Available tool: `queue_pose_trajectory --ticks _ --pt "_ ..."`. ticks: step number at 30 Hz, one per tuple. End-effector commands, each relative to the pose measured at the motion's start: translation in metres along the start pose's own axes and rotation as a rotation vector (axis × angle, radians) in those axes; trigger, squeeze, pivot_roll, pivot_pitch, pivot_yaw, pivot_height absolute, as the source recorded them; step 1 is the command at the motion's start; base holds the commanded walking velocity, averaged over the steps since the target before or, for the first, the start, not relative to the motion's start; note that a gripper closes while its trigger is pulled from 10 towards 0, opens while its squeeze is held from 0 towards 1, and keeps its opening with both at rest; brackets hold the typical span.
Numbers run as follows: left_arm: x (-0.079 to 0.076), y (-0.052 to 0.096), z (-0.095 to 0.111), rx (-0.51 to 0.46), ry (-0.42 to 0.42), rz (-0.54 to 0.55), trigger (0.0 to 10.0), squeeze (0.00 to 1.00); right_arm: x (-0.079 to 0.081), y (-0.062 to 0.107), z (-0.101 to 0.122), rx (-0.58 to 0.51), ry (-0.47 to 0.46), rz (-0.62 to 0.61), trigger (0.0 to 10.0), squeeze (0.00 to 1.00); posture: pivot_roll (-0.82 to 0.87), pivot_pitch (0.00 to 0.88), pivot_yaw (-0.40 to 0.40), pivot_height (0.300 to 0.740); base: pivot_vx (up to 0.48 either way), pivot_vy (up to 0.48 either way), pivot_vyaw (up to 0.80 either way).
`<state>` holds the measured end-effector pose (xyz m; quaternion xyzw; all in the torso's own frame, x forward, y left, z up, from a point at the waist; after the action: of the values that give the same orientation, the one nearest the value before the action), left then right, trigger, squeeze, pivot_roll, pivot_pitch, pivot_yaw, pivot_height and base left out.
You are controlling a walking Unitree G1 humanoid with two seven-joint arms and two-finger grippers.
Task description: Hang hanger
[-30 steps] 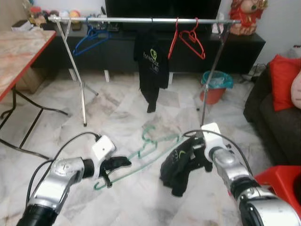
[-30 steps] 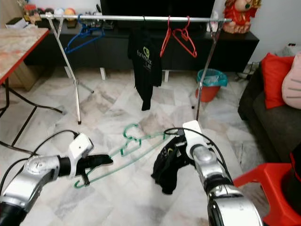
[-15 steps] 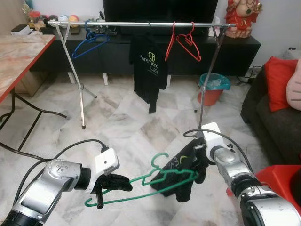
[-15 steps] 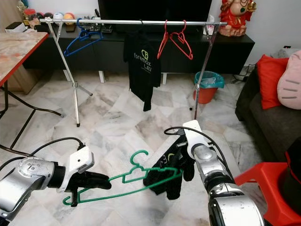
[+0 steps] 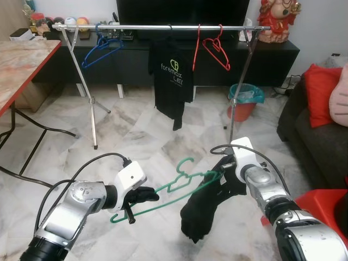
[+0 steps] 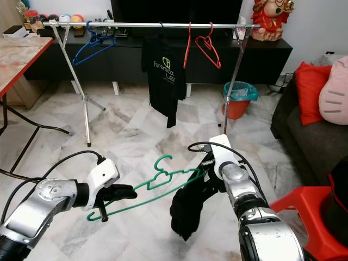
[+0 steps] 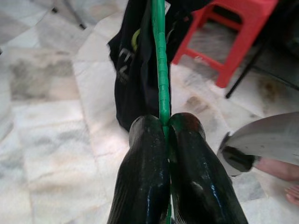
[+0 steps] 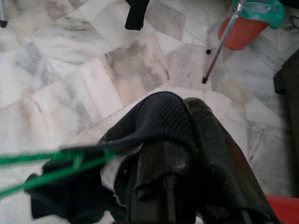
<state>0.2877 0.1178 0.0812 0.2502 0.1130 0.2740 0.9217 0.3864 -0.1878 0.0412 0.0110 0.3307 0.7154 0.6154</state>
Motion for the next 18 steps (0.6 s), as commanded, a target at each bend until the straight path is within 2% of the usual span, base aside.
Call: queue_pose_trajectory --ticks 1,5,10,18 --pt "0.005 -0.001 0.004 -0.010 -0.023 0.029 10.0 0.00 -0.005 0.000 0.015 -0.047 -0.016 -0.003 10.0 0.00 0.03 0.000 -0.035 0.740 0.000 0.000 0.00" --pt "-0.006 -0.002 0.002 -0.005 -0.003 -0.043 10.0 0.00 -0.005 0.000 0.014 -0.041 -0.022 -0.004 10.0 0.00 0.03 0.000 -0.036 0.740 0.000 0.000 0.00" --pt "0.003 -0.004 0.007 -0.042 0.005 0.014 10.0 0.00 0.000 -0.001 0.019 -0.050 -0.029 0.045 10.0 0.00 0.04 0.000 -0.039 0.740 0.000 0.000 0.00" --pt "-0.002 -0.006 0.008 -0.048 0.018 -0.017 10.0 0.00 0.008 0.000 0.017 -0.036 -0.022 0.107 10.0 0.00 0.03 0.000 -0.039 0.740 0.000 0.000 0.00"
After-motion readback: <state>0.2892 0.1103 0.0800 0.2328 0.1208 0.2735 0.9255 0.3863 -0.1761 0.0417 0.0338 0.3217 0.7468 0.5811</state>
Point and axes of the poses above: a point about 5 cm out from each wrist's last joint towards the gripper, its own y axis pointing back from the gripper into the wrist, its own z axis along the axis of the wrist's last joint, x = y × z, the point moved 4 cm from there along -y, pointing out of the wrist towards the gripper, and after that the axes turned 10 degrees about y, right-handed, at the moved point
